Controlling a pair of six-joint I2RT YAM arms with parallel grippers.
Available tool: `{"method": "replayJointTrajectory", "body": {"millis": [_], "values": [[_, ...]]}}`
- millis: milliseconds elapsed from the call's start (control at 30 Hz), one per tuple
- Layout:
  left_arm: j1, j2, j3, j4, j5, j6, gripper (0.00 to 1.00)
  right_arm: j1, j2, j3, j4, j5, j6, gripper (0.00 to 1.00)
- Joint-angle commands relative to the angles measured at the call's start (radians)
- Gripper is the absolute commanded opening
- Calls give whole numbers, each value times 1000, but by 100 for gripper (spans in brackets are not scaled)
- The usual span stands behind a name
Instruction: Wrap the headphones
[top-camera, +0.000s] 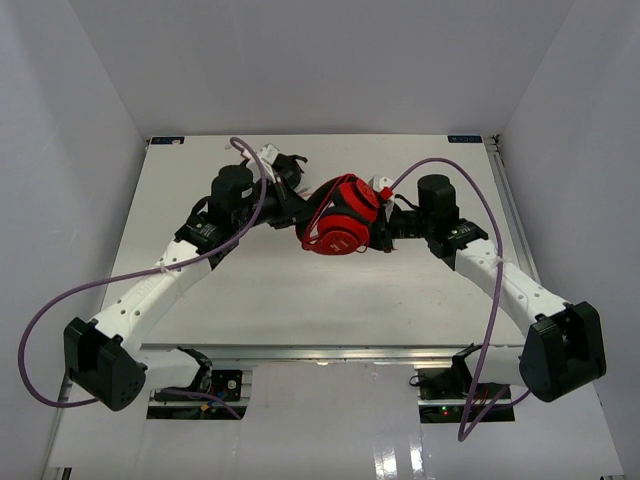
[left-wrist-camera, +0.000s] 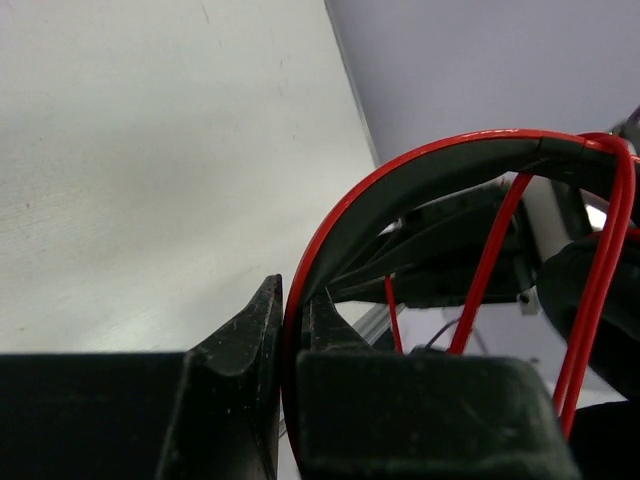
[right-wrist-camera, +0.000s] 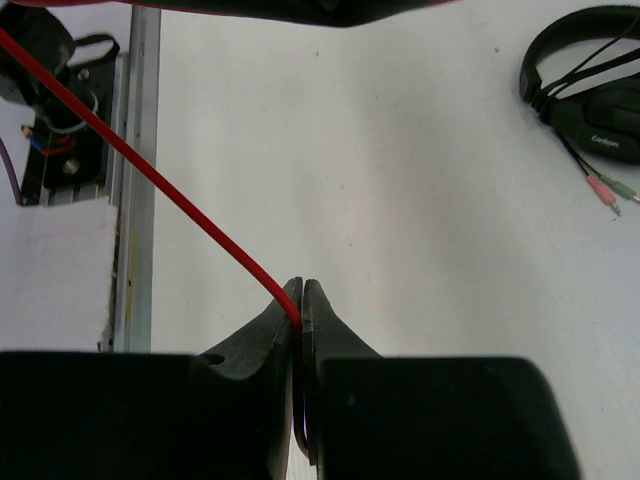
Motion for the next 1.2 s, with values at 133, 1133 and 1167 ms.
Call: {"method": "replayJointTrajectory", "body": {"millis": [133,1133,1167], "values": [[2,38,-24,-118,272,609,0,-21,81,-15,-157,18,-230,8],[-50,452,-182,280,-204,1158,0,-37,517,123,-331,221,-389,13],[-49,459,-180,272,-192,1162,0,-38,527,130,-337,238,-383,14]]}}
